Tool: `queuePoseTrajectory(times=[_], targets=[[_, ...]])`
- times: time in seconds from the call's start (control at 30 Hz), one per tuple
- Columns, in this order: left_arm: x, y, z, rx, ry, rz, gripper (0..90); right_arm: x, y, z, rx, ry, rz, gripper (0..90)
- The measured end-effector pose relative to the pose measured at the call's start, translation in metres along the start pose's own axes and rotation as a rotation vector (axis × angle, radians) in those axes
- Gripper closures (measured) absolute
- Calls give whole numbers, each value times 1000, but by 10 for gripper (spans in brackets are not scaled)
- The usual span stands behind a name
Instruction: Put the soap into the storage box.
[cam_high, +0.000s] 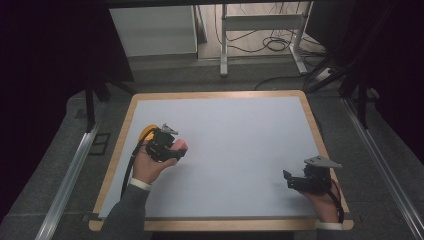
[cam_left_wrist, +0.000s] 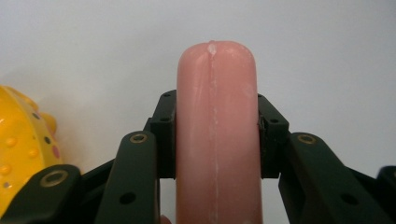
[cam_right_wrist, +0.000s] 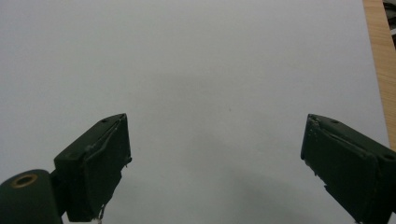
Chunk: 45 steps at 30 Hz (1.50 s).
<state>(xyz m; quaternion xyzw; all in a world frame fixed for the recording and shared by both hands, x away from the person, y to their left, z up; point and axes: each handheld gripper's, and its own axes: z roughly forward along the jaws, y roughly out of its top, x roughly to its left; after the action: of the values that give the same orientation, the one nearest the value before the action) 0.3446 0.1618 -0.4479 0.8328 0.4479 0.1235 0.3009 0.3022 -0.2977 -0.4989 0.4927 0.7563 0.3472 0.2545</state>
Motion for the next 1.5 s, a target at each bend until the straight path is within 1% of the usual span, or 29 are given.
queuePoseTrajectory(times=[0.17, 0.37, 0.63, 1.1, 1.37, 1.4, 1.5], targets=[[5, 2, -4, -11, 17, -11, 600, 0, 0, 0, 1, -1, -2, 83], [8, 4, -8, -17, 27, -10, 600, -1, 0, 0, -2, 0, -1, 83], [14, 6, -12, -23, 42, -21, 600, -1, 0, 0, -1, -2, 0, 83], [22, 9, -13, -15, 68, -21, 600, -1, 0, 0, 0, -1, -1, 83], [29, 9, -16, -19, 81, -34, 600, -3, -1, 0, -1, -6, 6, 82], [29, 9, -16, -22, 84, -41, 600, -3, -1, 0, -1, -7, 6, 83], [32, 9, -19, -24, 86, -39, 600, -2, -1, 0, 0, -3, 2, 82]])
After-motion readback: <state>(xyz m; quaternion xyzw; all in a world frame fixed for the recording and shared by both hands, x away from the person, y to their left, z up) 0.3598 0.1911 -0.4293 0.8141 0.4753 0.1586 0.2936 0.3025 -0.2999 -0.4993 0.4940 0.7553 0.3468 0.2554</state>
